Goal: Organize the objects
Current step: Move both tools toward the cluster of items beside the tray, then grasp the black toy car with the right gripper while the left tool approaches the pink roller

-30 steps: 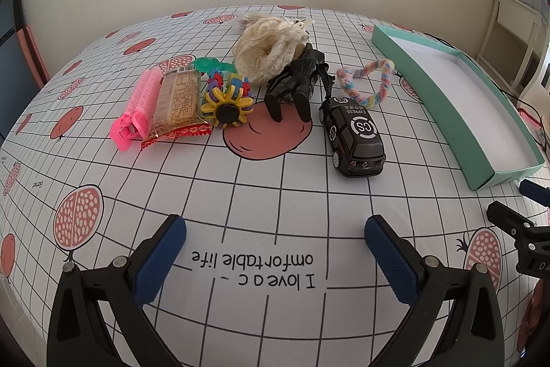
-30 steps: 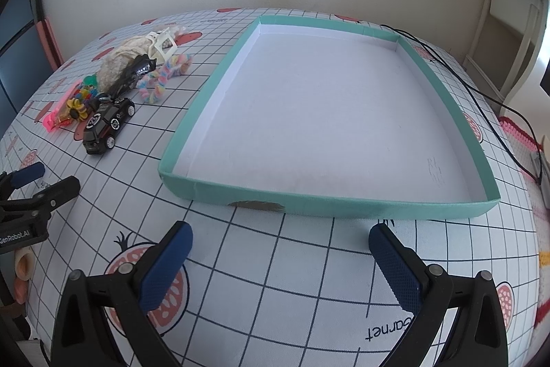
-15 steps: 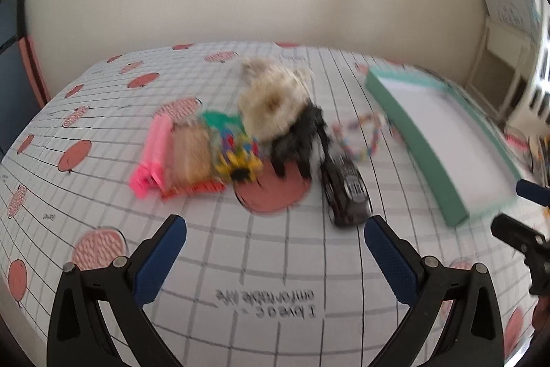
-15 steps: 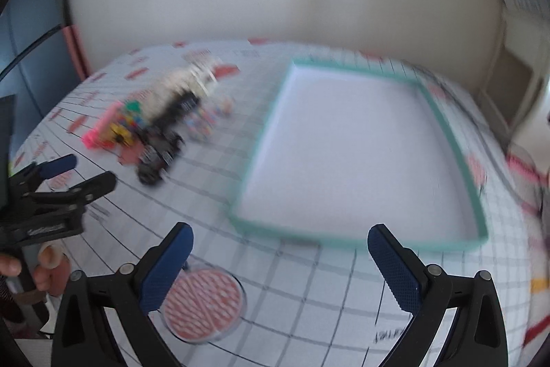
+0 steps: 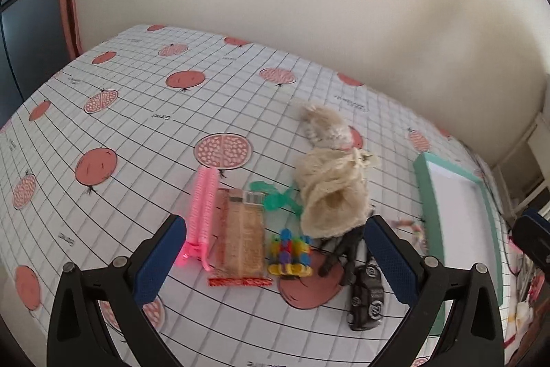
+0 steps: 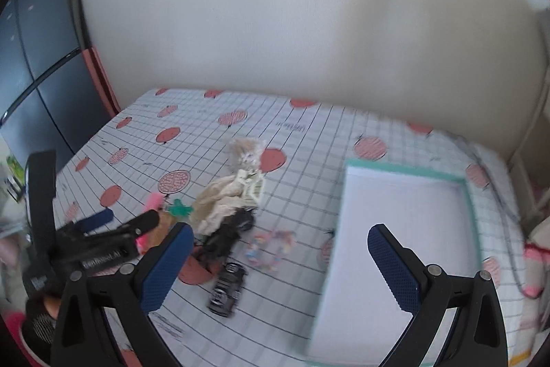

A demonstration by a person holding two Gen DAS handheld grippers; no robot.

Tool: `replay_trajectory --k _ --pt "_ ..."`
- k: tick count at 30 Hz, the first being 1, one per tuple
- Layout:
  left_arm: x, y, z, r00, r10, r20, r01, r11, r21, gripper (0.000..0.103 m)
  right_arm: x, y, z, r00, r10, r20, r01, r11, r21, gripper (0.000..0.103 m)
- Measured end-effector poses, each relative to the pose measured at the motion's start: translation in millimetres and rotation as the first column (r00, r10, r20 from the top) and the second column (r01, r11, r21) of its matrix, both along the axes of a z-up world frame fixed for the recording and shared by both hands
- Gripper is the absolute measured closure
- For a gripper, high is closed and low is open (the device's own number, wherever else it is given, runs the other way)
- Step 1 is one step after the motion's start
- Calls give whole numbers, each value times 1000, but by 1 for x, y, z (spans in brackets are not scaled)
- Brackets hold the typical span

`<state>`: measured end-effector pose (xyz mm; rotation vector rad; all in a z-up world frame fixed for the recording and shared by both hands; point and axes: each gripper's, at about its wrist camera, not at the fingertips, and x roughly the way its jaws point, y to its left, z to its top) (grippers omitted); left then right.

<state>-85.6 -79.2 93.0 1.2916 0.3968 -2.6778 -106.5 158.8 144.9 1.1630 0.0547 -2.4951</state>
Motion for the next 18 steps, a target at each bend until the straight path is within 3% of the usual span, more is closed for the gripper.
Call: replay_trajectory --k 4,7,12,18 --pt "-15 -2 1 998 -7 66 13 996 -87 0 -17 -21 -25 991 -16 133 18 1000 -14 4" --pt "-30 -8 -4 988 -6 155 19 996 -83 0 -24 -31 -45 978 -51 205 54 998 -11 6" --pt "-38 -27 -18 974 92 209 -95 996 3 0 -26 -37 -81 948 -85 306 85 996 12 12" --pt "-38 -23 -29 959 150 240 -141 989 -54 0 -18 -39 -103 928 -40 370 42 999 2 20"
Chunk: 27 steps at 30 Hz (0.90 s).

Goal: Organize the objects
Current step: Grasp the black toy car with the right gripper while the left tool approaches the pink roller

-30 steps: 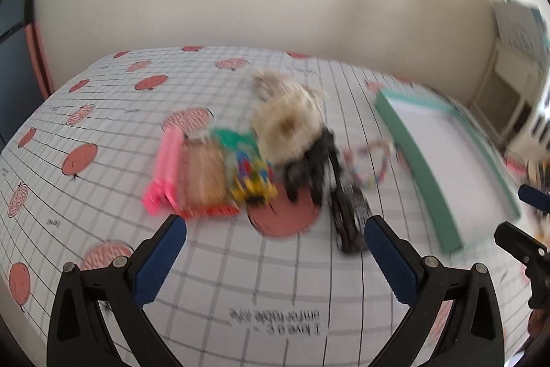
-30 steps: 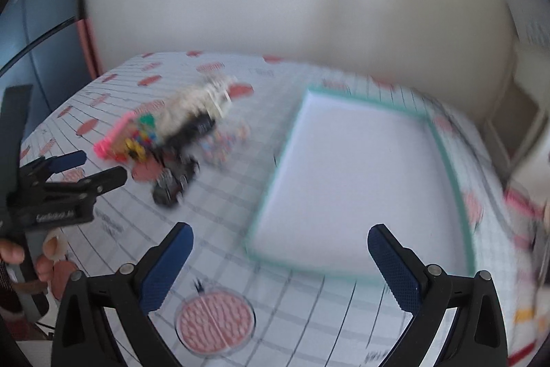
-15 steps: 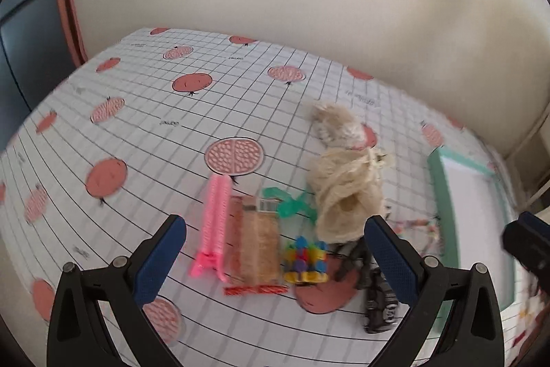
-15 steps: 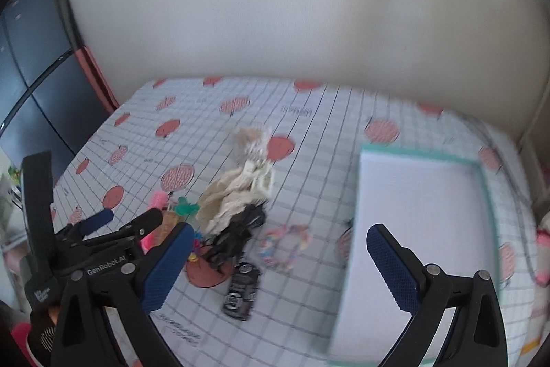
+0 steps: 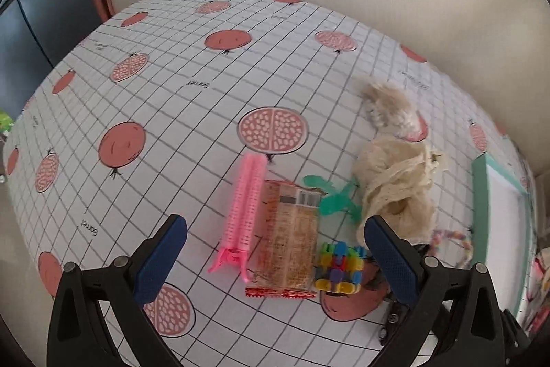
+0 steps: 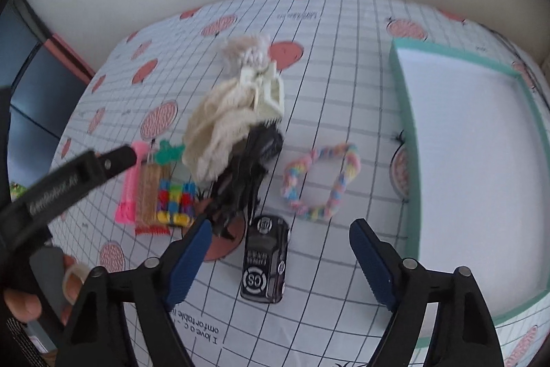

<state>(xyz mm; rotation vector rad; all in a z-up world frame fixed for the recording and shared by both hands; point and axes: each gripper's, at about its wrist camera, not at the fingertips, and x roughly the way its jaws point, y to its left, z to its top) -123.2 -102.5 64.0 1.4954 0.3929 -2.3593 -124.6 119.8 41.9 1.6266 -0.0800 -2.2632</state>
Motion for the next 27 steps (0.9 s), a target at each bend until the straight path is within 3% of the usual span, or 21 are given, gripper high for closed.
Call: replay_trajectory --k 4,8,15,17,25,27 --pt "3 -7 -10 998 57 5 -57 995 78 4 9 -3 -9 998 54 20 -55 998 24 23" --pt "5 -7 -12 997 78 -11 -78 996 44 5 14 0 -19 997 62 39 -64 997 47 31" --pt "1 0 -28 999 49 17 -49 998 26 8 18 -2 -27 994 96 60 -99 994 50 35" --pt "-1 3 -32 999 33 30 -35 998 43 16 16 0 -25 994 92 60 -94 995 36 42" --pt "1 1 -28 998 64 17 -65 996 68 16 21 -5 -23 989 124 76 -125 992 14 66" --pt "2 -3 -29 997 77 13 -77 994 77 16 17 -17 -24 989 118 83 -120 993 18 66"
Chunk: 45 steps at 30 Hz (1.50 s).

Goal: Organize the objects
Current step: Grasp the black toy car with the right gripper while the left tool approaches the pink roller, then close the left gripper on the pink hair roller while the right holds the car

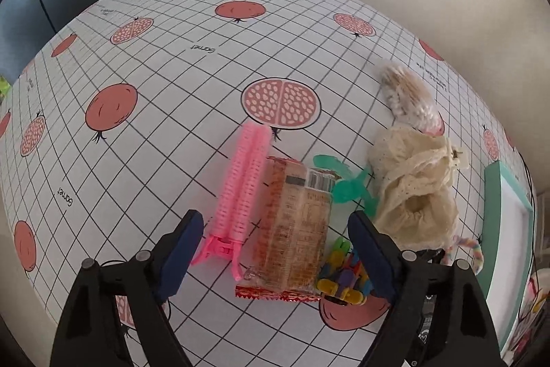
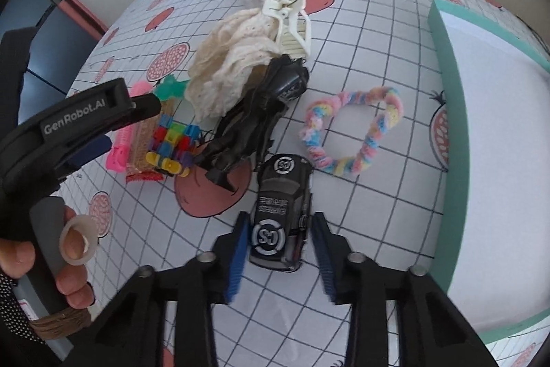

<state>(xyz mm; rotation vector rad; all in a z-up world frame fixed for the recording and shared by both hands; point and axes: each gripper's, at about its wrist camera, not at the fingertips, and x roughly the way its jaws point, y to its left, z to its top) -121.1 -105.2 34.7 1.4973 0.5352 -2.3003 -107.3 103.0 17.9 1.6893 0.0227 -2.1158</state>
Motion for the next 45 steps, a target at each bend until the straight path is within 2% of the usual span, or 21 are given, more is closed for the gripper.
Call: replay_trajectory --k 4,12,15,28,33,38,41,42,44,45 --pt "1 -4 -3 1000 14 -3 -14 1000 26 23 2 -5 0 1000 5 2 -5 1000 0 66" --pt "0 -4 -5 1000 -4 4 4 1000 -9 28 6 -3 3 1000 4 17 -4 1000 -9 66" --pt "0 -3 -4 1000 -9 3 9 1000 -22 34 -2 -7 -1 1000 3 20 -3 1000 -10 66" --pt "-1 1 -4 1000 -31 7 31 998 -50 34 -6 -2 -5 1000 7 30 -6 1000 -12 66" --pt "0 -3 -1 1000 -16 -9 16 1000 -14 34 -6 1 -3 999 5 35 -5 1000 -17 66" --pt "0 -4 3 1000 -20 -20 20 1000 4 34 -7 5 -1 999 0 42 1 1000 -25 66" --pt "3 -10 10 999 9 -44 -9 1000 0 35 -7 9 -1 999 -3 45 4 1000 -27 66" --pt "3 -11 10 999 13 -47 -14 1000 -4 36 -7 9 -1 999 -4 46 5 1000 -27 66" --pt "4 -15 10 999 22 -44 -23 999 -25 48 -7 9 -1 999 -5 46 7 1000 -27 66" --pt "5 -18 9 999 26 -42 -28 999 -34 51 -7 9 0 999 -6 46 7 1000 -27 66"
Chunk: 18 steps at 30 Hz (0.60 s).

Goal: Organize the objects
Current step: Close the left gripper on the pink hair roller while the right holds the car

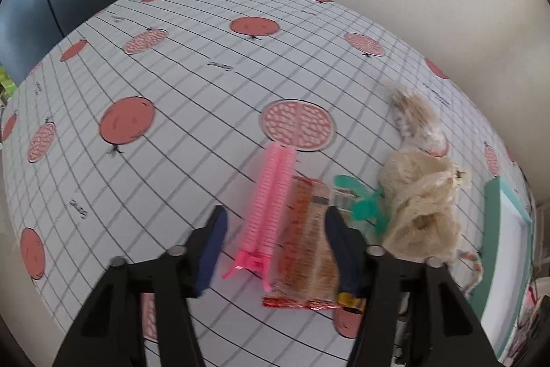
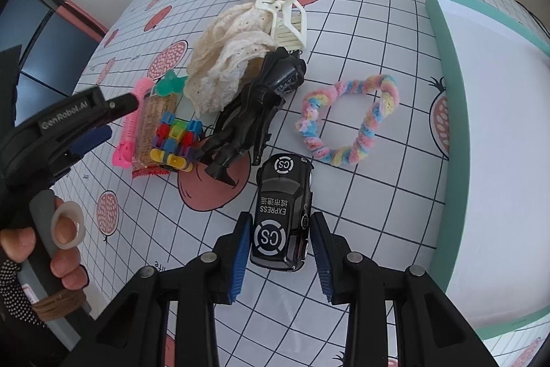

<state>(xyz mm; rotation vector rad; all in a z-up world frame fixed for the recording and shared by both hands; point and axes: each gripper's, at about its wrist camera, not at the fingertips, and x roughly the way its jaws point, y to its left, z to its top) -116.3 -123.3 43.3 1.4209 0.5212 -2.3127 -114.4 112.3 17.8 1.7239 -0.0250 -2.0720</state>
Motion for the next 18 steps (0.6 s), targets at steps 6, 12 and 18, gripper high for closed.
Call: replay_trajectory --k 6,12,18 --pt "2 -8 -8 1000 5 11 -5 1000 9 54 -1 3 3 1000 8 -8 -8 1000 11 66" --pt "-1 0 -10 999 -25 39 26 1000 -12 75 -2 4 13 999 19 -38 -19 1000 1 67" --pt "0 -4 -8 999 -20 28 21 1000 -7 78 -3 8 35 996 11 -83 -14 999 -39 67"
